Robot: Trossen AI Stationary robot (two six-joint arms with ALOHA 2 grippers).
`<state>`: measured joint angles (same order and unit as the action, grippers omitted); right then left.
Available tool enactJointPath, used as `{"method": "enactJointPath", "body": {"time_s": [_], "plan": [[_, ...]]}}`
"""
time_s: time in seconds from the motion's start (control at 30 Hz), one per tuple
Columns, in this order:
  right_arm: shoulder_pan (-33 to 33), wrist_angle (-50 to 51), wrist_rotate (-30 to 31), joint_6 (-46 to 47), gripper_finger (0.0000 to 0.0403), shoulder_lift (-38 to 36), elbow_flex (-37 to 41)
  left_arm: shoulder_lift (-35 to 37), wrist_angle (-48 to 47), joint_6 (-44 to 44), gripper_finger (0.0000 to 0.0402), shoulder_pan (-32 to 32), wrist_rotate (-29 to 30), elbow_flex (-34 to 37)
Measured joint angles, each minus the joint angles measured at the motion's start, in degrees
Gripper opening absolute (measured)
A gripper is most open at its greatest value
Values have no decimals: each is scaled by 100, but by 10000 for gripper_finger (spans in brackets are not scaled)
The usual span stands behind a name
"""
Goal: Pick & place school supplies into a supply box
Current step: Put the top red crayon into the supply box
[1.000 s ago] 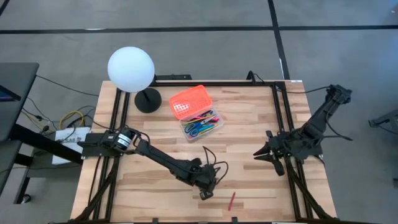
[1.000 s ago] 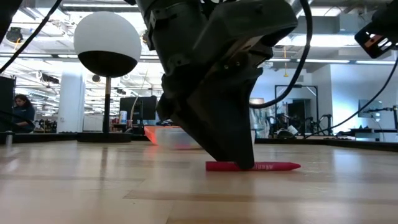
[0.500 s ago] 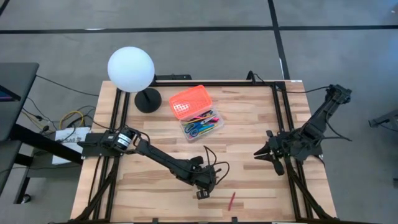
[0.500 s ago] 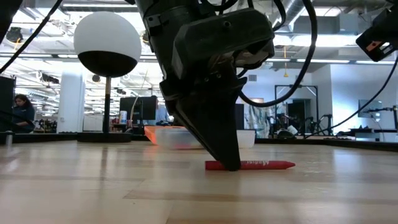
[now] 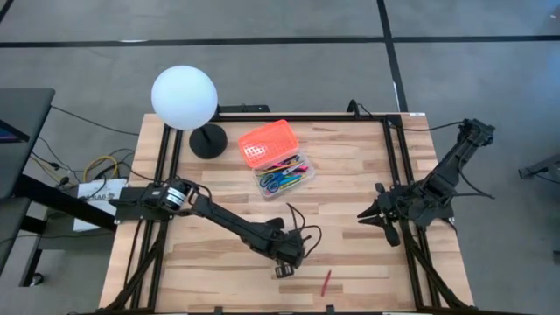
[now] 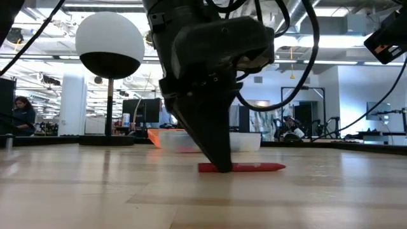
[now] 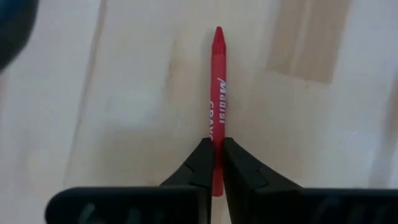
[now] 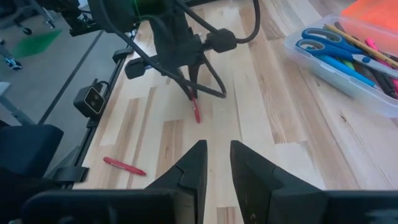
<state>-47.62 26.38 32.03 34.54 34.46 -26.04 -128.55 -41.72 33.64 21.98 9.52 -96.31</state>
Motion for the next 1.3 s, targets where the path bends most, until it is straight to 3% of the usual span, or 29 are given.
{"method": "enactJointPath", "body": {"time_s": [0.43,0.7,1.07,1.3], "plan": [[0,1,-2,3,63,0,0,-14,-1330,-523,3,-548,1014,-1445],[0,-7,-3,150,63,0,0,-7,-2826,-827,6,-1391,1588,-1903],[2,-119,34,153,63,2,-2,-7,-2832,-1822,13,-2555,1336,-1869],[2,-112,68,153,63,2,-2,-7,-2773,-1799,41,-2956,912,-1869]]}}
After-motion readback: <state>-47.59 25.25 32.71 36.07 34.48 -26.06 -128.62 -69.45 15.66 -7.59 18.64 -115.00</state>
